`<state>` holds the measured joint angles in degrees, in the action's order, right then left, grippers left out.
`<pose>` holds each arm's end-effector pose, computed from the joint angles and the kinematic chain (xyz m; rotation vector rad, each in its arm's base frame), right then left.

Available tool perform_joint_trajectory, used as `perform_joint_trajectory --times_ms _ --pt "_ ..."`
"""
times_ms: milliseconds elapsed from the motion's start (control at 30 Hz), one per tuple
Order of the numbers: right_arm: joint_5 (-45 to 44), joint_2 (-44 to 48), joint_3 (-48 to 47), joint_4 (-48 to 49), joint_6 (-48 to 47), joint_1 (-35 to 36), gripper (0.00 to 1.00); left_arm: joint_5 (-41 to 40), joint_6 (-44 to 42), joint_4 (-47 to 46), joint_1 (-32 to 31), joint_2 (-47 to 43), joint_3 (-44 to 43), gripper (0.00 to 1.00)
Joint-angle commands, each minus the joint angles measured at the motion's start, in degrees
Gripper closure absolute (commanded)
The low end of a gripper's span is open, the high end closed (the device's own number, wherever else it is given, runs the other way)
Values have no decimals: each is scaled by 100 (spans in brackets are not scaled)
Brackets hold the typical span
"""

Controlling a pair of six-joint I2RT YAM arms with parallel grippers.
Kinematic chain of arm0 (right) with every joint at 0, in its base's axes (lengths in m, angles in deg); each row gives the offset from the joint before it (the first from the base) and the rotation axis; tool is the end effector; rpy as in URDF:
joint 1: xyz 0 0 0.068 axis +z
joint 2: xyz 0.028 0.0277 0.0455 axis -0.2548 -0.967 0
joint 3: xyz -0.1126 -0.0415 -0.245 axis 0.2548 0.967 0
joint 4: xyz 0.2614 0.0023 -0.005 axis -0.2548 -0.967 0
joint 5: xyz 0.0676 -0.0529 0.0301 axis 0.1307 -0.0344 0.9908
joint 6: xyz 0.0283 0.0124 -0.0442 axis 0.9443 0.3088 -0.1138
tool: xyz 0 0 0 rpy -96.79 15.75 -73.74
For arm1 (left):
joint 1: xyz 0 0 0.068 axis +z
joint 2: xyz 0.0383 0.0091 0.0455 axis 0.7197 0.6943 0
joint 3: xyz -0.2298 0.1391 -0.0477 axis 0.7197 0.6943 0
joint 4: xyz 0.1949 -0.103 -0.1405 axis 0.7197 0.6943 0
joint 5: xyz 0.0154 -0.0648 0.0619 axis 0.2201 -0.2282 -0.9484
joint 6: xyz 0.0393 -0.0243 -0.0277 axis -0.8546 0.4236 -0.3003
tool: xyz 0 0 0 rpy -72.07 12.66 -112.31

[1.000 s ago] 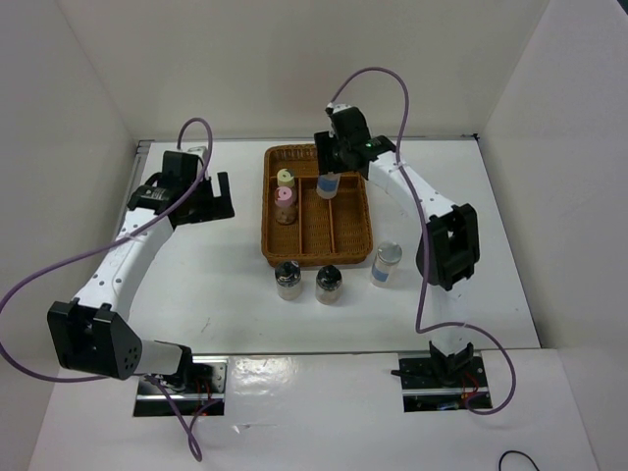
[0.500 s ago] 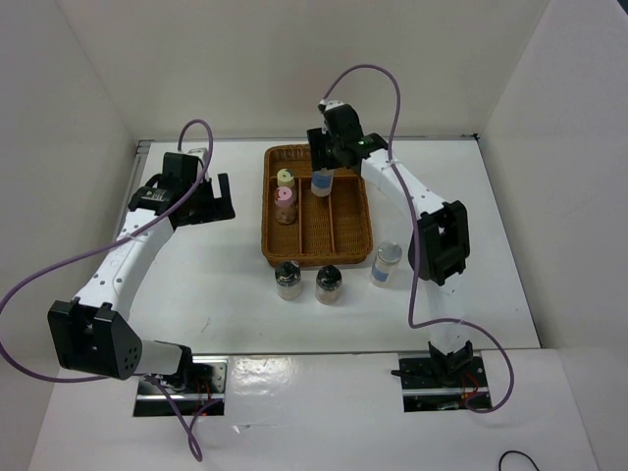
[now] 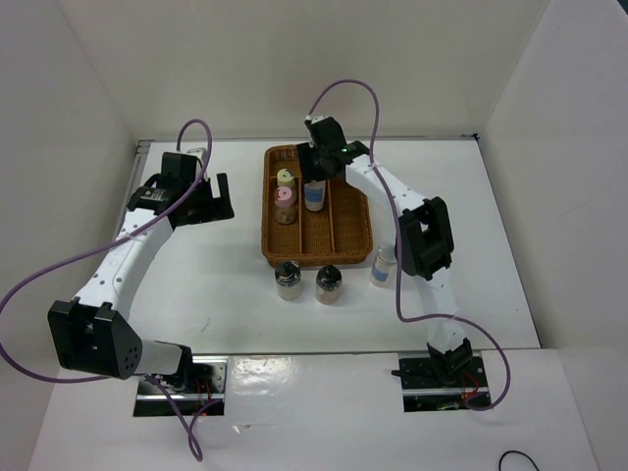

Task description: Organize the condiment bottles

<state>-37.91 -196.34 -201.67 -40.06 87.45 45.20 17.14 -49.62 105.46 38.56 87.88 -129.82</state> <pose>0.4461 0.2584 0.2654 -0.3834 2.2892 0.2447 0.2876 -0.0368 0.3292 -0.2916 2.3481 -0.2090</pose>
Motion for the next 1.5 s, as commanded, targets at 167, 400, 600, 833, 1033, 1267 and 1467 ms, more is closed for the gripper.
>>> perform_joint_trajectory --times_ms 167,400,600,833,1033,1267,1467 --pt "-377 120 67 453 74 77 54 123 -146 -191 35 14 7 0" --pt "-597 243 235 744 197 129 52 176 -199 -191 35 -39 7 0" --pt "-834 243 349 858 250 181 52 282 -199 -191 35 -92 7 0" --pt "-984 313 674 805 303 305 29 395 -199 -191 35 -206 112 0" --pt "-1098 752 1279 867 426 358 19 501 -199 -191 35 -259 217 0" --pt "-1151 1130 1413 849 531 358 1 563 -199 -191 35 -312 218 0" --pt "-1265 1955 1465 744 584 358 1 668 -251 -191 35 -364 218 0"
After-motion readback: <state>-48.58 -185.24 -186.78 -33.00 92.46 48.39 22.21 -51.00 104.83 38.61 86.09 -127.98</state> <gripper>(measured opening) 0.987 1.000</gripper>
